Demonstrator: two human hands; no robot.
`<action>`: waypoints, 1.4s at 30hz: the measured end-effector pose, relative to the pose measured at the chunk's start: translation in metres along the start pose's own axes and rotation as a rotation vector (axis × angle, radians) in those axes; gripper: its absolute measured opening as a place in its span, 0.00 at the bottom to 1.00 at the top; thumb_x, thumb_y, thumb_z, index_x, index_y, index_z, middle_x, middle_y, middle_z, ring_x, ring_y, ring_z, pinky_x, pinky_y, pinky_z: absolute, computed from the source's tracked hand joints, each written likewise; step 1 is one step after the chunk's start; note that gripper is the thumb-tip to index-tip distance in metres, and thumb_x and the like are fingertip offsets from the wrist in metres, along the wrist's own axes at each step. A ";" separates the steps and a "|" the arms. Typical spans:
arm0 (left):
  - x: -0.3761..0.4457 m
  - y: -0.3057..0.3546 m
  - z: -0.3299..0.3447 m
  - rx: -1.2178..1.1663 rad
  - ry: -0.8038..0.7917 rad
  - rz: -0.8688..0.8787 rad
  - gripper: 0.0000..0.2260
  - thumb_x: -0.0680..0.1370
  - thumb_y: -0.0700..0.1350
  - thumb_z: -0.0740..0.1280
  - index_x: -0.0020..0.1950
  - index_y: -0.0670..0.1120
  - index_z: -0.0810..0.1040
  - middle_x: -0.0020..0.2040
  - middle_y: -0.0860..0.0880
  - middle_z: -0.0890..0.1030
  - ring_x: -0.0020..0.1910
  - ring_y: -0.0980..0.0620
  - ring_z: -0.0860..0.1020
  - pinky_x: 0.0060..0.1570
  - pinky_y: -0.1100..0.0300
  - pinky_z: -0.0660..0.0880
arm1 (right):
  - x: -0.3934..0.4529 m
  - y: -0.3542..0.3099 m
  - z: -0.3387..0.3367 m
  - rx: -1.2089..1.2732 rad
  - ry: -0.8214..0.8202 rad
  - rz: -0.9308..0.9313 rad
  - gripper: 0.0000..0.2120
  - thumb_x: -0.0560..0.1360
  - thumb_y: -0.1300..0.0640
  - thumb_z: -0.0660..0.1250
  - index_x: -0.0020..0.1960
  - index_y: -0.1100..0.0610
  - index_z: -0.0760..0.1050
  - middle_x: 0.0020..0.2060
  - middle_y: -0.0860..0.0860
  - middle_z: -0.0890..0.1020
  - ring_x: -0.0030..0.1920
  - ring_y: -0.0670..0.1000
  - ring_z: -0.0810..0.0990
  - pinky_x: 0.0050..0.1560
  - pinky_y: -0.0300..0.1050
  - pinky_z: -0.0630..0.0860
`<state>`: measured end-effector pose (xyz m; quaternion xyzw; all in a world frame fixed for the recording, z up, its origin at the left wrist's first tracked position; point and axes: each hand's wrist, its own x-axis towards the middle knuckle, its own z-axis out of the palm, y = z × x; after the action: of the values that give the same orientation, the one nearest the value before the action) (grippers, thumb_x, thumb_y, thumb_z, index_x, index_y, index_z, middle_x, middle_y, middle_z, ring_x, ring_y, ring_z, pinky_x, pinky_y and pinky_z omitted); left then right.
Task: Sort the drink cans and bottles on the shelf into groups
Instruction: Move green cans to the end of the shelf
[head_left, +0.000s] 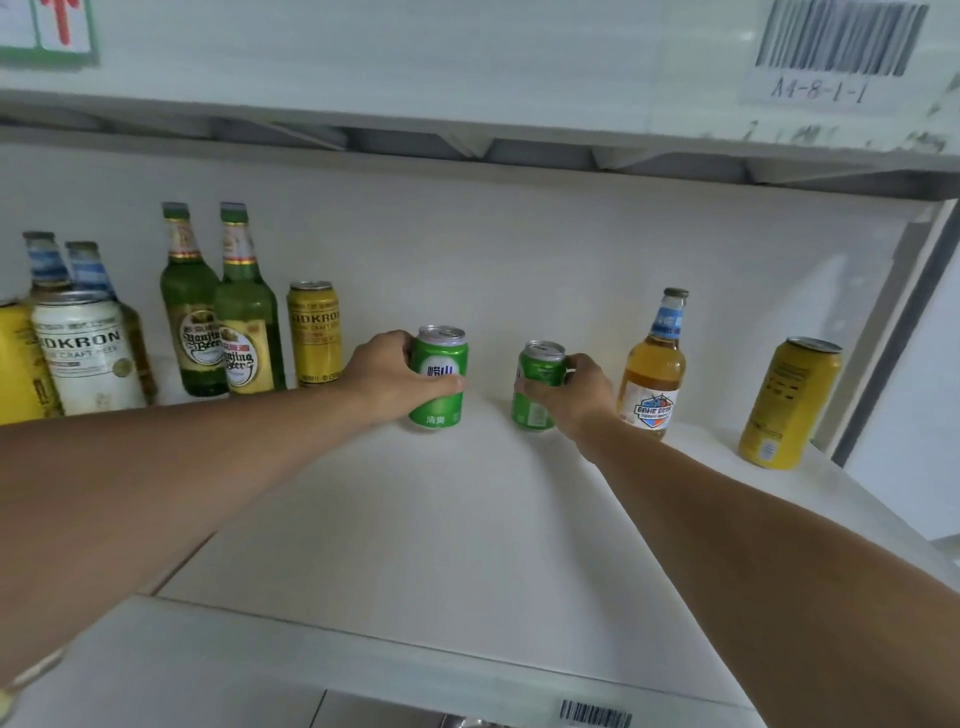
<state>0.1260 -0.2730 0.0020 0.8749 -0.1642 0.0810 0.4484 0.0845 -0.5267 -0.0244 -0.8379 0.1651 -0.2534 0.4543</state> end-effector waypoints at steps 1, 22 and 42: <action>0.002 -0.001 0.000 -0.001 -0.008 0.003 0.26 0.66 0.61 0.85 0.58 0.53 0.82 0.54 0.55 0.87 0.53 0.54 0.85 0.57 0.54 0.82 | 0.001 0.001 0.002 0.005 -0.004 0.011 0.35 0.68 0.44 0.84 0.69 0.54 0.75 0.55 0.50 0.81 0.55 0.54 0.80 0.55 0.51 0.80; -0.010 0.031 0.081 -0.047 -0.151 0.066 0.24 0.65 0.57 0.86 0.55 0.51 0.84 0.51 0.53 0.87 0.51 0.52 0.86 0.55 0.53 0.84 | -0.028 0.022 -0.053 -0.273 -0.119 -0.110 0.26 0.79 0.45 0.74 0.73 0.52 0.76 0.67 0.51 0.81 0.65 0.52 0.79 0.54 0.43 0.73; -0.025 0.034 0.079 0.179 -0.311 -0.028 0.47 0.67 0.69 0.81 0.77 0.46 0.69 0.73 0.47 0.77 0.70 0.47 0.77 0.64 0.57 0.73 | -0.051 0.030 -0.071 -0.433 -0.159 -0.160 0.22 0.79 0.45 0.71 0.71 0.50 0.77 0.64 0.49 0.82 0.61 0.53 0.81 0.59 0.46 0.77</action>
<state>0.0903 -0.3505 -0.0253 0.9155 -0.2117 -0.0473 0.3389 0.0005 -0.5644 -0.0314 -0.9435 0.1123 -0.1805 0.2540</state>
